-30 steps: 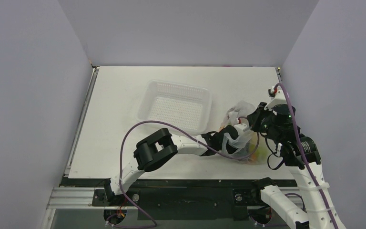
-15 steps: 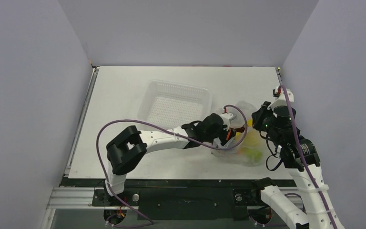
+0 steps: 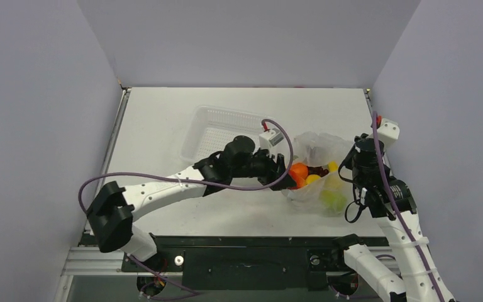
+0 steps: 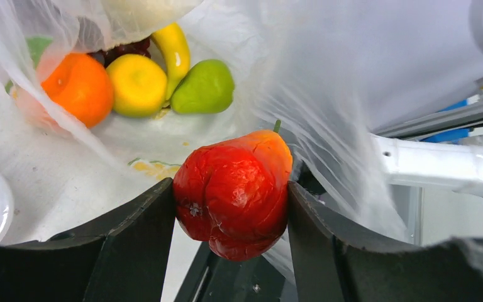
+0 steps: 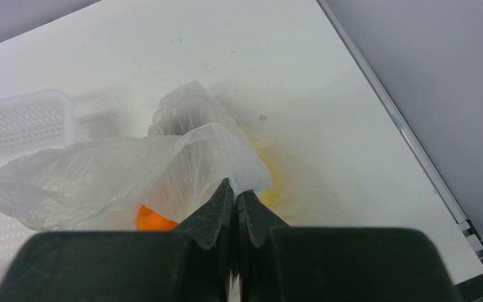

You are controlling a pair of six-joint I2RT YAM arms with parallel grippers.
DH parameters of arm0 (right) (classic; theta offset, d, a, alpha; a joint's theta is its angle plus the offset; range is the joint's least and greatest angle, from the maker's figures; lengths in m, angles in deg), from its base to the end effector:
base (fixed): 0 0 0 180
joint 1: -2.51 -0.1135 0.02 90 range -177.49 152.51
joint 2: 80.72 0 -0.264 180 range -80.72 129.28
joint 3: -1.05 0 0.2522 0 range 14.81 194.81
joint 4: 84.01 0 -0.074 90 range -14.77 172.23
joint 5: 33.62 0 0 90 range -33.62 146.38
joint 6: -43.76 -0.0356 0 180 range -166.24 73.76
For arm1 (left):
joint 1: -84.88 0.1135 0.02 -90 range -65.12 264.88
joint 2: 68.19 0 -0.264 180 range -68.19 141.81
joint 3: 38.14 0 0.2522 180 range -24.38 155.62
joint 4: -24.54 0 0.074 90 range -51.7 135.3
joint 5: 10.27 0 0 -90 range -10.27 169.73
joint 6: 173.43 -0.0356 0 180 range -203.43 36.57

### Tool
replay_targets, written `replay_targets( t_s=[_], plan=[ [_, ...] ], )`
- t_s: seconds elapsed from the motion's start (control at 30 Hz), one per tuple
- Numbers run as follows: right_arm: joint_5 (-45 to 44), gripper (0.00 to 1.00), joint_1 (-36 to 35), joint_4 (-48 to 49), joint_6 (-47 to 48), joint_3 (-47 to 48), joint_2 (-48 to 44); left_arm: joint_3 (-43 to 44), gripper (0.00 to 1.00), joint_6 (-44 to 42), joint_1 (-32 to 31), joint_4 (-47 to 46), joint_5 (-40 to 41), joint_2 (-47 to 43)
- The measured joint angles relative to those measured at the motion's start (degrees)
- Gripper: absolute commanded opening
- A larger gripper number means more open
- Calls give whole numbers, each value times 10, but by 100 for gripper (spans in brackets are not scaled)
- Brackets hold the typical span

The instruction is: Take the fake fruits out of the plastic bag

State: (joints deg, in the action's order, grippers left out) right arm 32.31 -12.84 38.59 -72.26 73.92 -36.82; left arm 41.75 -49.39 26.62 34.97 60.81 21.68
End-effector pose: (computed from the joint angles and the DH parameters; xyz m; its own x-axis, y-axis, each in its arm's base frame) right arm 0.1428 0.0241 0.3680 -0.3669 0.3146 -0.8754 0.2950 0.9318 0.2113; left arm 0.1841 -0.3196 0.2962 -0.6918 0.1119 -0.7133 0.6964 0.3642 -0.6183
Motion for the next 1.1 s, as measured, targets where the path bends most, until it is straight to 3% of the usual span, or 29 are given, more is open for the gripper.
replay_targets(
  t_s=[0.17, 0.3, 0.43, 0.6, 0.8, 0.97, 1.1],
  plan=[
    [-13, 0, 0, 2, 0, 0, 18, -43, 0, -18, 29, 5, -9, -117],
    [-17, 0, 0, 3, 4, 0, 21, -71, 0, -31, 89, 22, 0, -208],
    [-17, 0, 0, 3, 10, 0, 17, -76, 0, -29, 149, 56, 43, -238],
    [-16, 0, 0, 3, 16, 0, 7, -57, 0, -5, 222, 119, 93, -155],
    [-3, 0, 0, 4, 23, 0, -8, -3, 0, 13, 243, 163, 120, 14],
    [10, 0, -1, 5, 28, 0, -20, 1, 18, 34, 241, 156, 113, 95],
    [24, 0, -5, 8, 29, 0, -24, 3, 46, 43, 241, 144, 107, 139]
  ],
)
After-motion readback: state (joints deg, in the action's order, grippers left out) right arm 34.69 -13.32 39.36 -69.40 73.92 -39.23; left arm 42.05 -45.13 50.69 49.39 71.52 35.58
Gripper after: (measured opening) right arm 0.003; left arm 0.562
